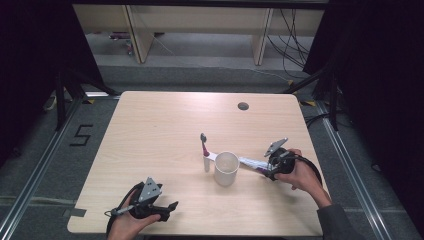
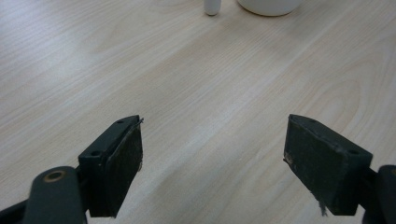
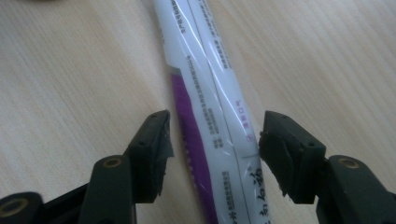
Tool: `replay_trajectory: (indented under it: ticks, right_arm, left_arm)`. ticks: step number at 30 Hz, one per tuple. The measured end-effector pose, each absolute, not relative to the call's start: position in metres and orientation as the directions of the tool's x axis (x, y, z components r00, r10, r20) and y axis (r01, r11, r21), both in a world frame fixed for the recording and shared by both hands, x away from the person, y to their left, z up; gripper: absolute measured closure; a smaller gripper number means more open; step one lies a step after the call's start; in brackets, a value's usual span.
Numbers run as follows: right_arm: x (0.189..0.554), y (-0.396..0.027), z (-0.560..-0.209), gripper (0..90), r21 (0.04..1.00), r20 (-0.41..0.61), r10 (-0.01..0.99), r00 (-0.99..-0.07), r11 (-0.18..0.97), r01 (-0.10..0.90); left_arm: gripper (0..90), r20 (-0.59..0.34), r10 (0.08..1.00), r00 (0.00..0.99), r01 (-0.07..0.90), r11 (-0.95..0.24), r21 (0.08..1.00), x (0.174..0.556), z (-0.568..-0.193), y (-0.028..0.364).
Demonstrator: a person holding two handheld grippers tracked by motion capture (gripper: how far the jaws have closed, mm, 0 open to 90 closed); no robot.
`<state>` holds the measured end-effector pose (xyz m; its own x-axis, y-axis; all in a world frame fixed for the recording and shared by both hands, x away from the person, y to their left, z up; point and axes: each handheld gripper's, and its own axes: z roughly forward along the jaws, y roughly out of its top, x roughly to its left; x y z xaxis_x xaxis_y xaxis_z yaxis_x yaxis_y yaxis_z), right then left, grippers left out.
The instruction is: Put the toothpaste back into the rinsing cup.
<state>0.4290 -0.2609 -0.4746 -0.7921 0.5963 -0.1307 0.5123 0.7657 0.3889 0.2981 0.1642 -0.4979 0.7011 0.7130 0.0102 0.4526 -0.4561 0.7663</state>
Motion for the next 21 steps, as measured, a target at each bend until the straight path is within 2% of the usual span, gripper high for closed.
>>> replay_trajectory:
  ticks: [10, 15, 21]
  right_arm:
    - [0.4353, -0.256, -0.4786, 50.2, 0.329, -0.162, 0.554, -0.817, 0.811, 0.484]
    - [0.4367, -0.2536, -0.4773, 56.6, 0.311, -0.119, 0.554, -0.824, 0.809, 0.499]
    - [0.4404, -0.252, -0.4762, 59.2, 0.288, -0.092, 0.554, -0.828, 0.81, 0.51]
  left_arm:
    - [19.2, 0.006, 0.715, 0.7, 0.456, -0.453, 0.766, 0.2979, -0.4985, 0.164]
    - [19.2, 0.009, 0.713, 0.702, 0.454, -0.457, 0.765, 0.2975, -0.499, 0.1637]
    - [19.3, 0.011, 0.708, 0.706, 0.453, -0.463, 0.762, 0.2974, -0.499, 0.1635]
